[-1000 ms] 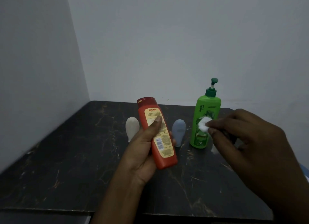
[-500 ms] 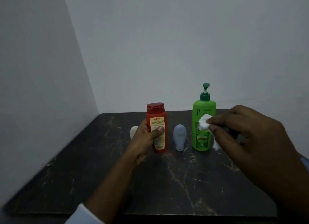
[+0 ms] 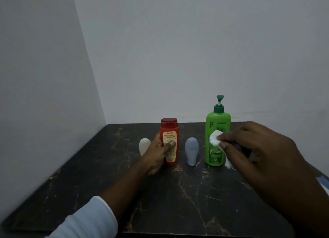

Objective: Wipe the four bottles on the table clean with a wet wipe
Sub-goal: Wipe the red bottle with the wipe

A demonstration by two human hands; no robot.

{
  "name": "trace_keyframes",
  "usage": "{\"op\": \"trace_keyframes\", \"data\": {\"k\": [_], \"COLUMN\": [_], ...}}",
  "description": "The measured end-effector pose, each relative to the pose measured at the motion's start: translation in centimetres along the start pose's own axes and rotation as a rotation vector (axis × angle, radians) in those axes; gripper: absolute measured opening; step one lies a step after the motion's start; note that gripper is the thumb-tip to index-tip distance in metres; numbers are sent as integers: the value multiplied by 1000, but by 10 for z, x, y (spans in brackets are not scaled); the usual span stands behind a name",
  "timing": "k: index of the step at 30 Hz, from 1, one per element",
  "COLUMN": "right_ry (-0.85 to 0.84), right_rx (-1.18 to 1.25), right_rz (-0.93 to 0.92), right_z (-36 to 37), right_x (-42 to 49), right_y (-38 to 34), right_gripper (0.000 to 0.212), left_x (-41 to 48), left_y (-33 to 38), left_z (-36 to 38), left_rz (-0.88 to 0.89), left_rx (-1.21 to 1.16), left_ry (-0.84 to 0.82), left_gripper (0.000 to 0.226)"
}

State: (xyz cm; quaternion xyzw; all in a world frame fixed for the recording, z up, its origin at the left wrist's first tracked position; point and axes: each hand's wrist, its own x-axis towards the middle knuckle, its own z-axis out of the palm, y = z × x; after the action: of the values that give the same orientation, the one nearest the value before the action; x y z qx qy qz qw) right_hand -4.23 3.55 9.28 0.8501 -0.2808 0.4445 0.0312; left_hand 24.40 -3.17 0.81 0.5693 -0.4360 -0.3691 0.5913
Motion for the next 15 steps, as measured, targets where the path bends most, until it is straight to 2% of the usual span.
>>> {"op": "trace_keyframes", "data": {"k": [15], "right_ry": [-42], "right_rx": [-27], "right_rz": [-10], "right_z": [7], "right_x": [1], "right_y": [1], "right_gripper": [18], "left_x": [11], "left_y": [-9], "left_z": [-8], "left_rz": [13], "left_rx": [-39], "left_ry": [-64], "left_gripper": [39]}}
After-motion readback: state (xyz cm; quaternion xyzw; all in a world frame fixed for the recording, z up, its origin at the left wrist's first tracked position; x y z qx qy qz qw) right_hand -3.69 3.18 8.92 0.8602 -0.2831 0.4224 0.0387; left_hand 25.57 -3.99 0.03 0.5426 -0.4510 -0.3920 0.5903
